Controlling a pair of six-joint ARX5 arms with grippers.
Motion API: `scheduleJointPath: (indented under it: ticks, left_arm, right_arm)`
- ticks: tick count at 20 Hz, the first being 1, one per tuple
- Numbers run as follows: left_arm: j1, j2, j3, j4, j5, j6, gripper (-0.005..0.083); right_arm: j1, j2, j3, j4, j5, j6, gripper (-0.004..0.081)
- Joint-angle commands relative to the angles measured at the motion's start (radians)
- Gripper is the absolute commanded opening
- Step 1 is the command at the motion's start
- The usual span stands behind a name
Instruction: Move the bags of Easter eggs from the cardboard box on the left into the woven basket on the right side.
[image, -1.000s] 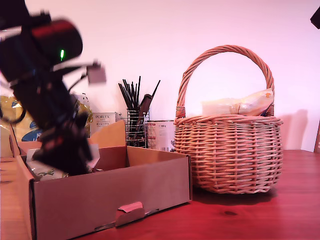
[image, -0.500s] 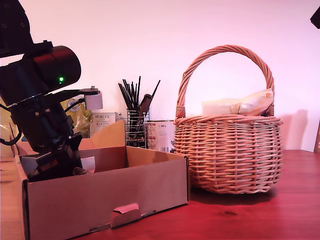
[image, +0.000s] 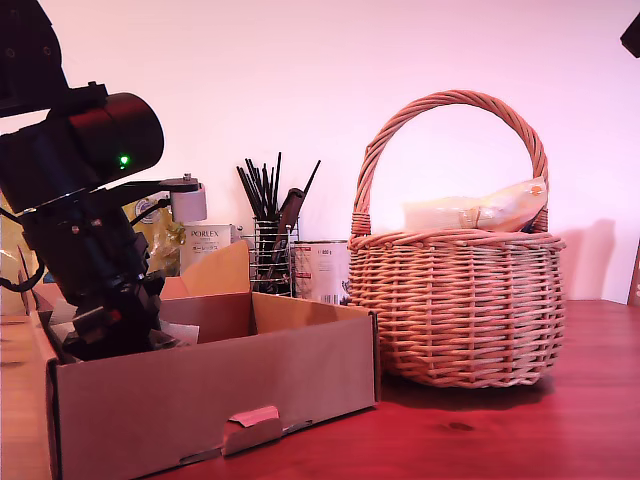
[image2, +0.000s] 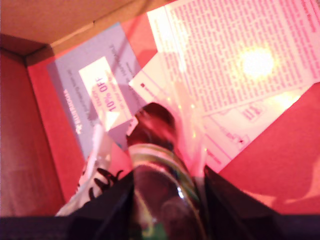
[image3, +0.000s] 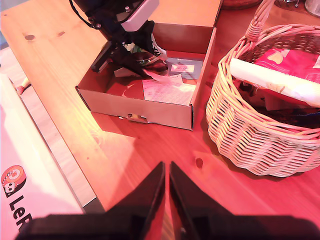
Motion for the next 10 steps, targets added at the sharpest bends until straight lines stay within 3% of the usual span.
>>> scheduleJointPath:
  ticks: [1,7,10]
  left_arm:
    - [-0.004,0.009,0.01,-0.008,-0.012,-0.005,0.0265]
    - [-0.027,-0.09,0.112,-0.1,0.009,-0.086,0.0242]
    - [-0.049,-0.157,0.132,-0.102,0.095,-0.135,0.0233]
  right_arm:
    - [0.005,-0.001,0.016,0.006,-0.001,0.001,-0.0013]
    - [0.005,-0.001,0.016,0.007,-0.001,0.001,-0.0013]
    - [0.005,-0.001,0.016,0.011,-0.001,0.001,-0.0013]
